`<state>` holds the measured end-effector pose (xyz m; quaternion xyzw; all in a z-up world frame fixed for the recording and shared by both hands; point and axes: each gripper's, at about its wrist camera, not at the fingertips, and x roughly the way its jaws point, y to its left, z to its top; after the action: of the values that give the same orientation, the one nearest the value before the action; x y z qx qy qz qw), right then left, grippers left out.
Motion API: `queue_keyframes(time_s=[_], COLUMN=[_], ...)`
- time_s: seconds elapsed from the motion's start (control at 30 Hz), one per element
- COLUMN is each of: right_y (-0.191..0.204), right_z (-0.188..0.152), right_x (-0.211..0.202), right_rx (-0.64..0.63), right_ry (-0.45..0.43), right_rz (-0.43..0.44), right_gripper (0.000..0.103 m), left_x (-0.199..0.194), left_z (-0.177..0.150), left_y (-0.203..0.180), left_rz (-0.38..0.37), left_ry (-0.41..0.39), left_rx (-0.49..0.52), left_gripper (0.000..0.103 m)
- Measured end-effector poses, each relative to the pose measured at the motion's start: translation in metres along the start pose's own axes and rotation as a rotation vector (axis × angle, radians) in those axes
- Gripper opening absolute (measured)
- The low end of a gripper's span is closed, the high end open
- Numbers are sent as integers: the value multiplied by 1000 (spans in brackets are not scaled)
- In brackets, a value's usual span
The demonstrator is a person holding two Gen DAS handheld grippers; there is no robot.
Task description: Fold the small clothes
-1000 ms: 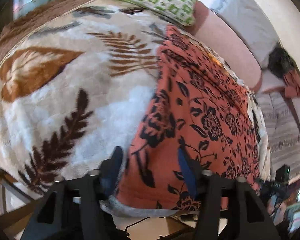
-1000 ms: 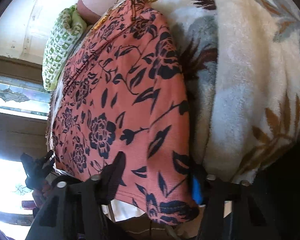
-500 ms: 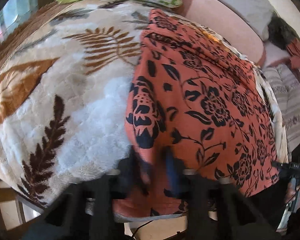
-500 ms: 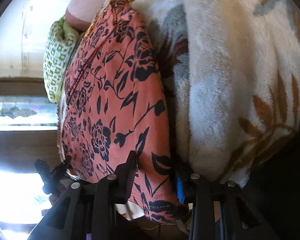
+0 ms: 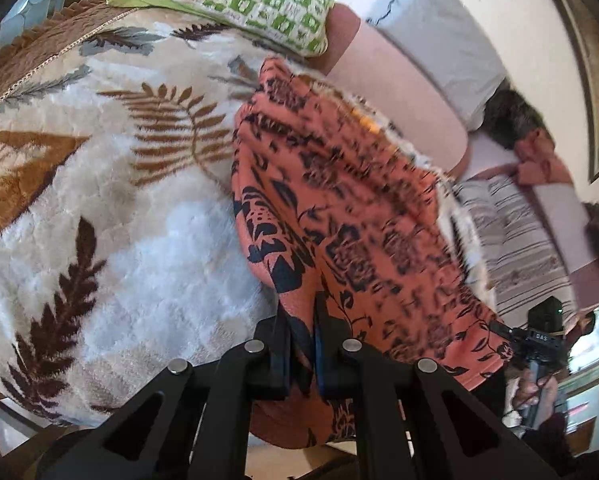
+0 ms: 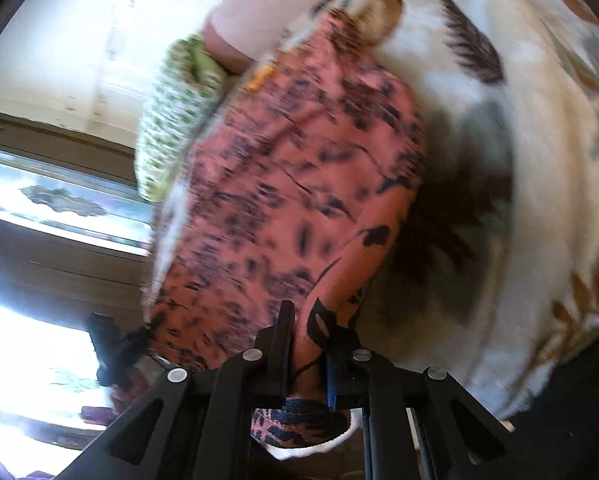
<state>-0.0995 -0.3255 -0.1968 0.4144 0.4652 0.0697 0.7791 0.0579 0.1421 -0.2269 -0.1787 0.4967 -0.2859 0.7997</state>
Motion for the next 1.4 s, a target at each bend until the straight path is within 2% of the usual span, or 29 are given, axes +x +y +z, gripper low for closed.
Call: queue_keyframes(time_s=[0.1, 0.23, 0.37, 0.53, 0.73, 0.87, 0.97, 1.0, 1.1, 1.2, 1.23, 1.27, 1.3, 1.33, 1.4], right_y=[9, 16, 18, 11, -1, -13, -28, -36, -62, -82, -85, -88, -90, -91, -92], right_z=[14, 39, 73, 125, 218, 281, 315, 326, 344, 347, 347, 346, 344, 342, 338], right_x=[-5, -11, -12, -1, 34, 64, 90, 102, 132, 139, 137, 133, 126, 119, 103], right_rx=[12, 9, 23, 38, 83, 128, 180, 207, 315, 374, 379, 381, 377, 371, 378], right_ry=[-42, -102, -157, -206, -271, -319, -323, -308, -259, -264, -275, -291, -314, -334, -384], right_rz=[67, 96, 111, 125, 136, 116, 109, 98, 89, 167, 189, 212, 220, 223, 217], right_gripper=[13, 13, 13, 13, 13, 13, 13, 17, 17, 17, 18, 21, 31, 38, 88], left_x=[-4, -8, -3, 18, 71, 124, 164, 176, 201, 195, 187, 171, 159, 138, 111], left_z=[12, 37, 77, 134, 221, 273, 293, 297, 303, 303, 301, 300, 300, 296, 287], left_y=[-7, -22, -35, -39, -37, -29, -17, -12, 3, 21, 26, 32, 34, 41, 49], left_rz=[-13, -11, 0, 5, 25, 51, 109, 115, 139, 35, -5, -21, -11, -11, -47], left_ry=[-13, -27, -36, -42, -39, -13, 27, 35, 43, -5, -39, -115, -177, -278, -375], left_rx=[17, 65, 91, 58, 14, -26, -61, -79, -117, -201, -226, -250, -268, -305, -378], left_gripper=[8, 8, 8, 8, 8, 8, 9, 9, 14, 20, 30, 50, 61, 75, 77])
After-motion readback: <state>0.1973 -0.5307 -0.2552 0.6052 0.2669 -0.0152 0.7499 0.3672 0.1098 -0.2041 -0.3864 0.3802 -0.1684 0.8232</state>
